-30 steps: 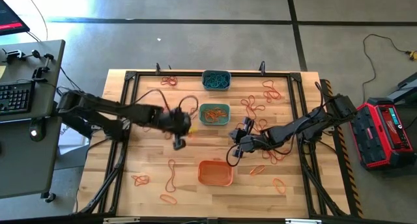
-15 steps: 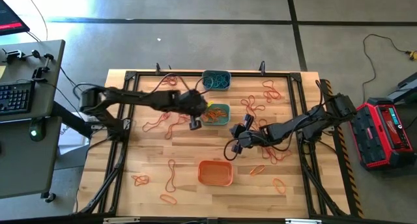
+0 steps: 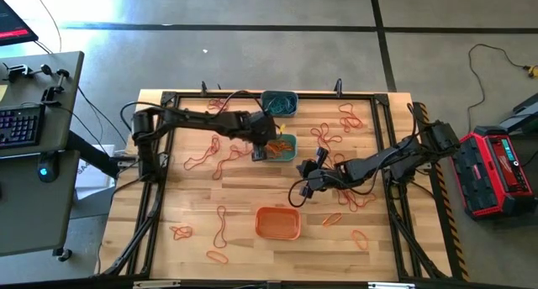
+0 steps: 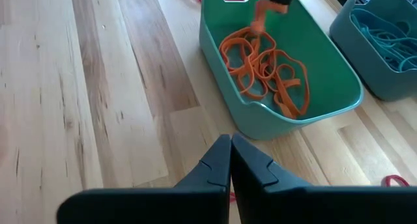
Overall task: Sort rubber bands into baskets
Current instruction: Put the orange rubber band into the green bin
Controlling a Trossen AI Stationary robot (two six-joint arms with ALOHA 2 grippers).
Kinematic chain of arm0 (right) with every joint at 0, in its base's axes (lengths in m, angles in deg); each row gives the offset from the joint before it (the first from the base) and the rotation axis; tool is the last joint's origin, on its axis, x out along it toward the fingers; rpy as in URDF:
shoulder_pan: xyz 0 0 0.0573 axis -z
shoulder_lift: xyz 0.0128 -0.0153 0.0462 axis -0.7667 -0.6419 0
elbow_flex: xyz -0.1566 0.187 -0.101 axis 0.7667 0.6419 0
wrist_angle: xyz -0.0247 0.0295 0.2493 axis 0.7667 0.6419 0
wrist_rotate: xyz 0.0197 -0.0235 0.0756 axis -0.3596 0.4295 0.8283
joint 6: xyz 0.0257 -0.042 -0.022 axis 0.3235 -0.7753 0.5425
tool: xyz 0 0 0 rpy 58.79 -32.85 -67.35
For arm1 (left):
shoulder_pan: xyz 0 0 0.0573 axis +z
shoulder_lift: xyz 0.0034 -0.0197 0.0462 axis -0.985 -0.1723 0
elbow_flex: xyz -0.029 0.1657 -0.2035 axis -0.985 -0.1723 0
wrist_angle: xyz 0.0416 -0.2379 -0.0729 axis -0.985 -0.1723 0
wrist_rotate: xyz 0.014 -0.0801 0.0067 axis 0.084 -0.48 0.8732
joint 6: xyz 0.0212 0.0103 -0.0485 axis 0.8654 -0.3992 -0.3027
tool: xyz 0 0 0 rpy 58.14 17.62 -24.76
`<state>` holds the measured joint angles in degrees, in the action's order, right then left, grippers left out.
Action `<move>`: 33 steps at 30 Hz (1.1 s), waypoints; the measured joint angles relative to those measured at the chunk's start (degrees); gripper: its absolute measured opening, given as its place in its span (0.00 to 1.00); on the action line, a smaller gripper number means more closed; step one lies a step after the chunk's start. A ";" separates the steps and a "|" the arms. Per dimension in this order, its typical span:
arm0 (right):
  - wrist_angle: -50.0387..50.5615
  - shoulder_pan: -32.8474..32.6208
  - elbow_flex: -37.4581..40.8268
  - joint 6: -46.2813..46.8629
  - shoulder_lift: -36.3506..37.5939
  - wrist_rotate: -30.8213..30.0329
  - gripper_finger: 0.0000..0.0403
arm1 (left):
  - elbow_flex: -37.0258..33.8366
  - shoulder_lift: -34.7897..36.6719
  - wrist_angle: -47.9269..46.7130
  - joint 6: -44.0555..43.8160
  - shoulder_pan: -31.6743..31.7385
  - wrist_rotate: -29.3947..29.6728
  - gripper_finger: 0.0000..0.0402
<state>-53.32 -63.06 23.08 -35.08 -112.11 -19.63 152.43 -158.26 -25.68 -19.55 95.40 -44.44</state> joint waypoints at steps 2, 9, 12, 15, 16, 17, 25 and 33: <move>0.00 0.00 0.00 0.00 0.00 0.00 0.00 | 0.00 -0.24 -0.34 0.27 -0.36 -0.03 0.01; 0.00 0.00 0.00 0.00 0.00 0.00 0.00 | 0.04 -0.22 -0.02 2.52 -1.63 -0.17 0.03; 0.02 0.00 0.00 0.27 0.00 -0.01 0.00 | 0.04 -0.20 -0.71 3.62 -2.16 -1.02 0.07; 0.02 0.00 0.00 0.42 0.00 -0.02 0.00 | 0.04 -0.20 -1.22 3.58 -2.81 -2.11 0.11; 0.02 0.00 0.00 0.42 0.00 -0.02 0.00 | 0.04 -0.20 -1.45 3.39 -3.05 -2.15 0.13; 0.02 0.00 0.00 0.42 0.00 -0.02 0.00 | 0.04 -0.20 -1.70 3.34 -3.23 -2.17 0.15; 0.02 0.00 0.00 0.42 0.00 -0.02 0.00 | -0.04 2.62 -1.72 3.47 -6.49 -2.13 0.28; -0.10 0.00 0.00 0.42 0.00 -0.04 0.00 | -1.46 12.17 -6.21 2.17 -12.26 -5.72 0.34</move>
<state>-53.43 -63.06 23.08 -34.67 -112.11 -19.67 150.97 -146.09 -31.89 -17.38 83.14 -50.15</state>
